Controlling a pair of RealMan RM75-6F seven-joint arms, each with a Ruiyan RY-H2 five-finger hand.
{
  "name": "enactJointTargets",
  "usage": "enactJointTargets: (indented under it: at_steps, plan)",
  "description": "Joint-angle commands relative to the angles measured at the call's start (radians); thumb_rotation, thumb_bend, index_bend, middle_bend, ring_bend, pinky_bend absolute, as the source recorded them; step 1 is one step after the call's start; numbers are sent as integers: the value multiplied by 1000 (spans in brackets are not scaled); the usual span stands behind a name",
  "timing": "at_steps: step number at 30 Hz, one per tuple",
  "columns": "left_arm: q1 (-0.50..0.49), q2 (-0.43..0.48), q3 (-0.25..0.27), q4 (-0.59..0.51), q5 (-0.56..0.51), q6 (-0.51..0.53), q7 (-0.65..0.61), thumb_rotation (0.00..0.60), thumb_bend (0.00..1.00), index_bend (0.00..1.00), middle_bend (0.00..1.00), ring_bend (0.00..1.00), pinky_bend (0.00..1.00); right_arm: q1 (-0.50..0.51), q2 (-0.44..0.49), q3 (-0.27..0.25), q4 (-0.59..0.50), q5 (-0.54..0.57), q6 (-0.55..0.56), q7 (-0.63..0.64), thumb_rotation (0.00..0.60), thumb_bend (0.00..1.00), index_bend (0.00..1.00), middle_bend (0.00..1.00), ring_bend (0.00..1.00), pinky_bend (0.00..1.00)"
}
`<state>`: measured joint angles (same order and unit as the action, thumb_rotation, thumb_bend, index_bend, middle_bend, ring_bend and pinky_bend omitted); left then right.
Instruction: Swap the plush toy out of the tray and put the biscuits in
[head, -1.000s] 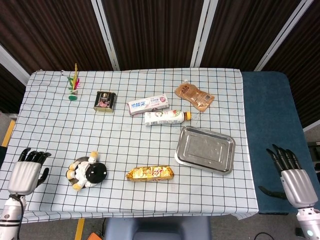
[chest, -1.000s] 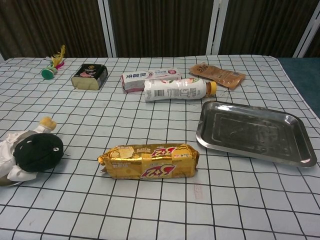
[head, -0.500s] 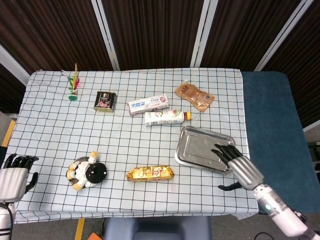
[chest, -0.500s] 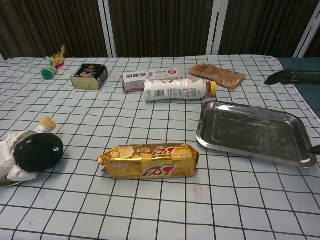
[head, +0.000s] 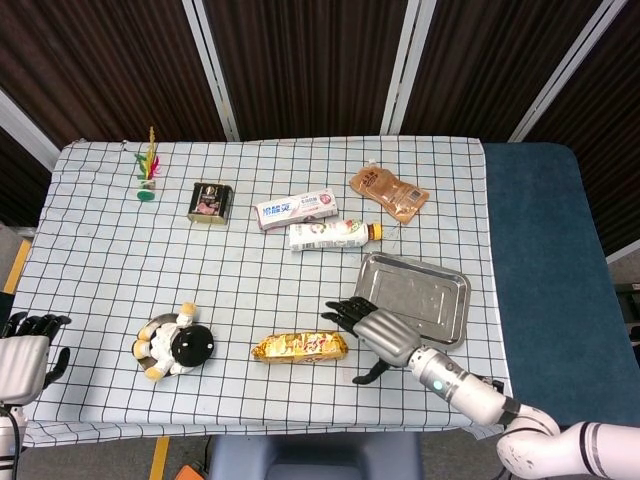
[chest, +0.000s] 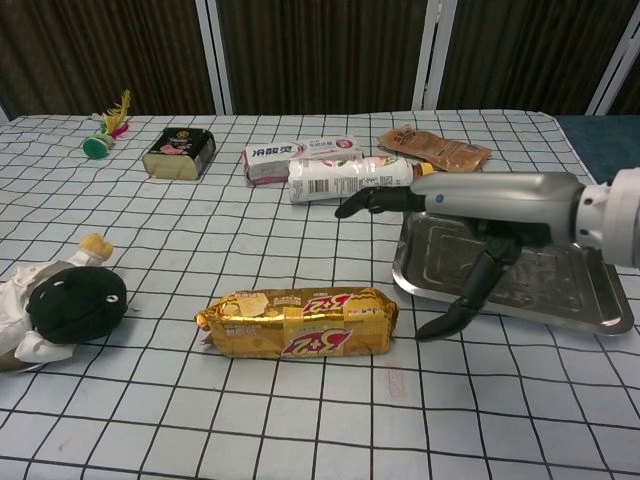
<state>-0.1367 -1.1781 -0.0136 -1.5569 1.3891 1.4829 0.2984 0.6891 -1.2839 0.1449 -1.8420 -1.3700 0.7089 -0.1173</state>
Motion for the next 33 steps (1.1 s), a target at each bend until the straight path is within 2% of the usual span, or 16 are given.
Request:
enactJointTargets:
  at_steps: [1, 5, 12, 18, 21, 26, 33]
  plan:
    - [1, 4, -2, -2, 1, -6, -6, 600, 439, 317, 311, 273, 199, 44, -69, 0, 40, 76, -33, -68, 600, 129, 127, 93, 13, 141]
    - [4, 10, -5, -7, -5, -17, -16, 600, 440, 317, 312, 273, 199, 73, -126, -12, 78, 134, -32, -128, 600, 127, 162, 116, 35, 159]
    - [10, 26, -11, -21, -14, -27, -33, 600, 439, 316, 313, 273, 199, 90, -224, -35, 152, 195, 41, -236, 600, 127, 287, 213, 130, 351]
    - [13, 34, -15, -30, -14, -32, -37, 600, 438, 317, 314, 273, 199, 105, -275, -45, 183, 236, 63, -276, 600, 127, 305, 227, 141, 362]
    - [14, 37, -16, -34, -13, -36, -40, 600, 438, 316, 316, 273, 199, 109, -290, -50, 193, 238, 73, -281, 600, 126, 310, 232, 147, 371]
    - [15, 42, -17, -38, -10, -41, -46, 600, 439, 317, 321, 273, 208, 110, -321, -54, 227, 215, 100, -275, 600, 127, 355, 281, 203, 445]
    - [19, 40, -25, -35, -12, -35, -48, 600, 440, 317, 319, 273, 216, 97, -360, -65, 294, 137, 174, -277, 600, 144, 550, 412, 389, 580]
